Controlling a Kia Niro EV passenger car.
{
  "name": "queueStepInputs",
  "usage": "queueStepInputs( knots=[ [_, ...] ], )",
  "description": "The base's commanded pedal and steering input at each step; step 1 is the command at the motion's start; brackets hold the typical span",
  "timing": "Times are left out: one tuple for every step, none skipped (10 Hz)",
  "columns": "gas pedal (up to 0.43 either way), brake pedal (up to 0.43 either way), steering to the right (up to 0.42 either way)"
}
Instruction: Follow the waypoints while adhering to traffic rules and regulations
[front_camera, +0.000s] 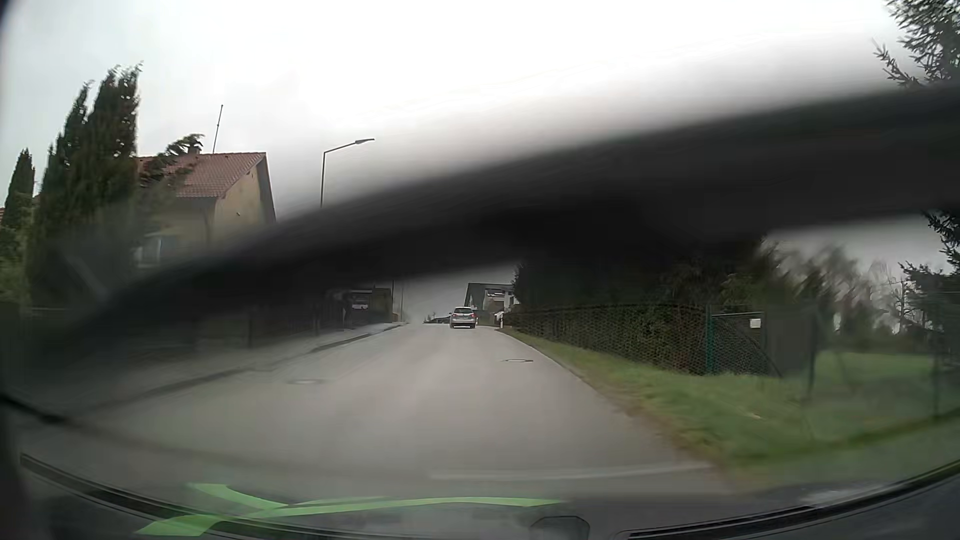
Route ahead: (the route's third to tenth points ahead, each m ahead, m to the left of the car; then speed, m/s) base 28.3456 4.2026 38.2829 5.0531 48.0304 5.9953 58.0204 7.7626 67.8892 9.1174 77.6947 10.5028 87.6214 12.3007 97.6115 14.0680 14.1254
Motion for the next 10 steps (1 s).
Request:
queueStepInputs(
  knots=[
    [0.220,0.000,-0.013],
    [0.220,0.000,-0.016],
    [0.220,0.000,-0.018],
    [0.220,0.000,-0.018],
    [0.209,0.000,-0.018],
    [0.197,0.000,-0.018],
    [0.197,0.000,-0.019],
    [0.197,0.000,-0.020],
    [0.197,0.000,-0.017],
    [0.197,0.000,-0.015]
  ],
)
